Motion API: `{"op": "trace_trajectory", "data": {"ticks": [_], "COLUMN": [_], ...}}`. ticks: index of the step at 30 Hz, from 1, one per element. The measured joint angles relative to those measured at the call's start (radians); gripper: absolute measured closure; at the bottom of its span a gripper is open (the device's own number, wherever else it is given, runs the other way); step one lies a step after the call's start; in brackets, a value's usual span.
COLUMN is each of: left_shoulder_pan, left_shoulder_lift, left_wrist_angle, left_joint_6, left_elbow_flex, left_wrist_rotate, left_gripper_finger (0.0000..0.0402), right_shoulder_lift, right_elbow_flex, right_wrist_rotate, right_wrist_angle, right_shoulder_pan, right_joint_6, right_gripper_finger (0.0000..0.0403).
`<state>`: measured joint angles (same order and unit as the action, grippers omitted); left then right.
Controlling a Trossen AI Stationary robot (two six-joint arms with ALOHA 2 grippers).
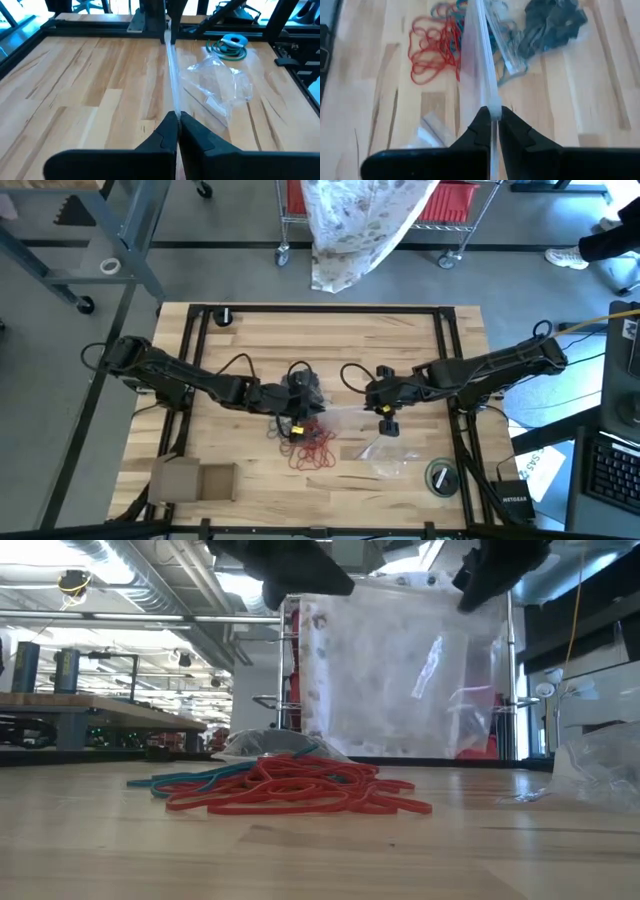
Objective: Sort rubber bands
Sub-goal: Open the transparent zip lock bag
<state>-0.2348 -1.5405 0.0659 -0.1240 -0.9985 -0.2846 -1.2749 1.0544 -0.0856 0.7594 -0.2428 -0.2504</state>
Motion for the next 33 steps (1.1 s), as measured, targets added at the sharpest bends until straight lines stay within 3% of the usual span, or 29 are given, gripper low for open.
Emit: {"op": "trace_trajectory", "data": {"ticks": [11, 15, 23, 33], "left_shoulder_pan": [-0.002, 0.006, 0.018, 0.02], "left_shoulder_lift": [0.008, 0.004, -0.024, -0.031], "left_wrist_angle": [-0.001, 0.005, 0.073, 0.069], "left_joint_6": [0.027, 0.052, 0.071, 0.072], "left_elbow_flex": [0.001, 0.001, 0.001, 0.002], "left_wrist_rotate": [-0.003, -0.007, -0.011, -0.012], "left_gripper_finger": [0.0401, 0.0401, 0.0401, 0.0401], "right_shoulder_lift": [0.002, 0.004, -0.051, -0.149], "right_elbow_flex": [0.002, 0.058, 0.08, 0.08], "right_wrist_rotate": [0.002, -0.021, -0.01, 0.007], "right_wrist_angle": [0.023, 0.037, -0.183, -0.174], "right_shoulder_pan": [0.001, 0.001, -0.013, -0.013], "right_joint_6": [-0.034, -0.007, 0.083, 0.103], "right_gripper_finger": [0.038, 0.0348, 0.0268, 0.0258]}}
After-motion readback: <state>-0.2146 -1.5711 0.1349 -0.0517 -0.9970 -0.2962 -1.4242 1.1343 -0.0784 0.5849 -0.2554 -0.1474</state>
